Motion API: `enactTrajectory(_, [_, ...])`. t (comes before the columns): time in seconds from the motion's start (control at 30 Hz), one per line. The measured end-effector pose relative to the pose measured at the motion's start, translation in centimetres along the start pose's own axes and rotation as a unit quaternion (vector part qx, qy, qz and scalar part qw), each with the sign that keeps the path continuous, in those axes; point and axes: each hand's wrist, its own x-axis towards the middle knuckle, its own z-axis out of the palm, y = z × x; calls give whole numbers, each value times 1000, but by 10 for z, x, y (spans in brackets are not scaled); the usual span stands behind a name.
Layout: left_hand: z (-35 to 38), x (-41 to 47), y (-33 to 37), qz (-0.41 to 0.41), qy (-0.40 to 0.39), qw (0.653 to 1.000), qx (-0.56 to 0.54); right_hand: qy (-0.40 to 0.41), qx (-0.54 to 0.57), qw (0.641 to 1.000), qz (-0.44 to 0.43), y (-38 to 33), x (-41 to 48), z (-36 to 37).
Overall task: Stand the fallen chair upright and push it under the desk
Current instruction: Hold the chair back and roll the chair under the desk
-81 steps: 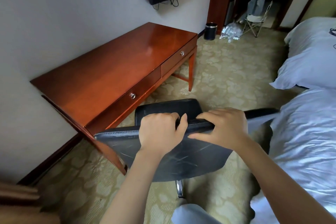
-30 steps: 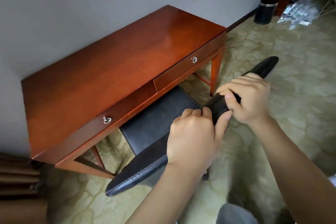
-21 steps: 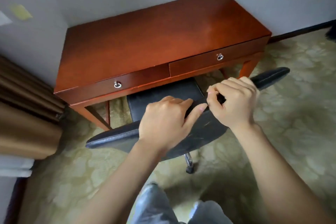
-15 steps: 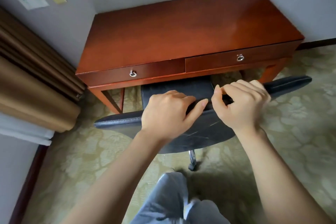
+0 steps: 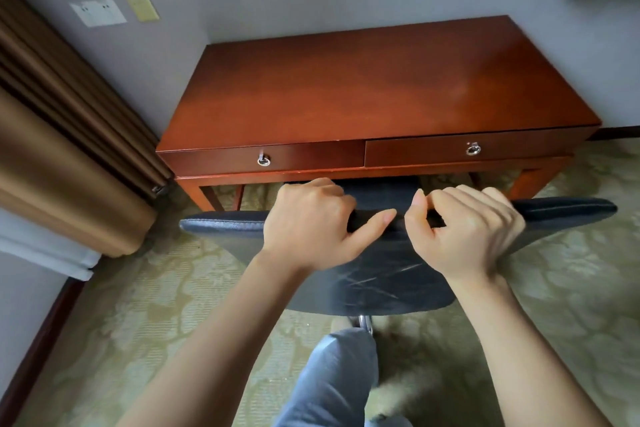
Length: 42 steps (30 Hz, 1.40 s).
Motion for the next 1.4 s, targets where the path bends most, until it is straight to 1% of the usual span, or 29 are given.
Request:
enactTrajectory(0.17, [12,29,-10,-7,-1,1000,5,24,-29,999,-10,16,12,21])
enactTrajectory(0.3, [27,51,-12,-8,-6,1000,-3,22,-51,998,4,34,22,38])
enactTrajectory(0.4, [39,70,-12,-26,5,1000,-6,18,-69,997,8,47,30,50])
enactTrajectory(0.53, [55,90,-17,-23,7,999,-21,11,-71,997,9,63,38,67])
enactTrajectory(0.8, [80,130,-33,-7,15,999,-32,39,-76,996,-10,93,57,102])
enactTrajectory(1.03, [102,162,-40,-10,18,999,-27,30,-80,996,2,118,69,130])
enactTrajectory(1.2, [113,190,-45,-28,-11,999,-39,28,-89,996,15,135,81,153])
enactTrajectory(1.4, [119,204,-29,-10,-24,998,-54,34,-84,996,3,165,91,152])
